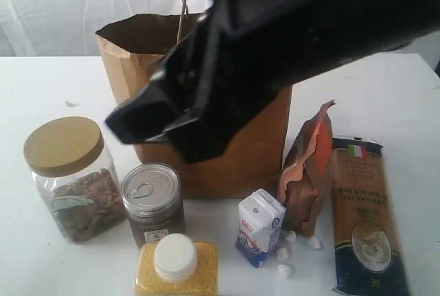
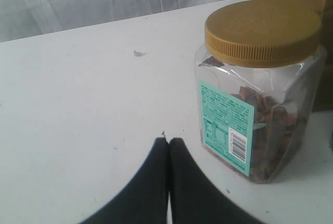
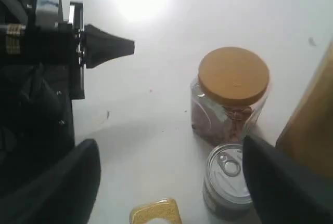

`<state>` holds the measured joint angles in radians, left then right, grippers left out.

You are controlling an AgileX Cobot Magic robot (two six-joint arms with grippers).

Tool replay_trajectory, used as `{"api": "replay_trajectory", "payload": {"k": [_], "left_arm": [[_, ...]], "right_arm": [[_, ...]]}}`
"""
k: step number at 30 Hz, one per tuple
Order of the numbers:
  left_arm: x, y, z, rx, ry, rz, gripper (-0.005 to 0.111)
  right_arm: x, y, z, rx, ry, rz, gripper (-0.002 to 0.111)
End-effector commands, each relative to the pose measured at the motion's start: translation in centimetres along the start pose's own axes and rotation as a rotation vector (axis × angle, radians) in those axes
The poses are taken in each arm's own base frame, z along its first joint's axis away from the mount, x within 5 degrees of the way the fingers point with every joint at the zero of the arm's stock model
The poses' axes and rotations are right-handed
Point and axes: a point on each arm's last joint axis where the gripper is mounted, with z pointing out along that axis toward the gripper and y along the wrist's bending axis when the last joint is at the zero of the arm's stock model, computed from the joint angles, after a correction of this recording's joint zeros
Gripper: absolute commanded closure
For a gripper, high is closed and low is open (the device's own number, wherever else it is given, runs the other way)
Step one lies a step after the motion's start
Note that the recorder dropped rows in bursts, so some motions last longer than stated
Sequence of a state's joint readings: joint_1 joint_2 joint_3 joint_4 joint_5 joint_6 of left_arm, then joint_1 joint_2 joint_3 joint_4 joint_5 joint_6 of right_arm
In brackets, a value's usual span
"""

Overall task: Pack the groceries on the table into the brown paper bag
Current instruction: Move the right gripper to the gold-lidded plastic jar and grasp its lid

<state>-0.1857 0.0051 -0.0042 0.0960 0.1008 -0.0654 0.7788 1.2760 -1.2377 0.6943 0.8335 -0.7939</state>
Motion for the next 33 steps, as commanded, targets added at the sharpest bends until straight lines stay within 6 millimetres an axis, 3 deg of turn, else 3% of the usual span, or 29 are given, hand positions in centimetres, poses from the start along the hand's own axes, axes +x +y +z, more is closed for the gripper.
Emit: {"api": "replay_trajectory", "payload": {"k": [1, 5, 15, 24, 33], "left_arm": [[0.1, 0.0, 0.0, -0.003, -0.004, -0.003, 0.107], [0.1, 0.0, 0.0, -0.003, -0.004, -0.003, 0.107], [0.1, 0.0, 0.0, -0.003, -0.004, -0.003, 0.107], [0.1, 0.0, 0.0, -0.003, -0.004, -0.003, 0.107], [0.1, 0.0, 0.0, -0.003, -0.004, -0.003, 0.107]], "right_arm": [[-1.0, 0.4, 4.6, 0.018, 0.146, -0.042, 0.033], [-2.2, 0.5, 7.9, 0.046, 0.199, -0.014, 0.023], [-4.8, -1.9, 13.4, 0.093, 0.223, 0.169, 0.021], [-4.0, -4.2, 17.9, 0.163, 0.384, 0.124, 0.007], [-4.8, -5.4, 20.4, 0.207, 0.383, 0.203, 0.007]]}}
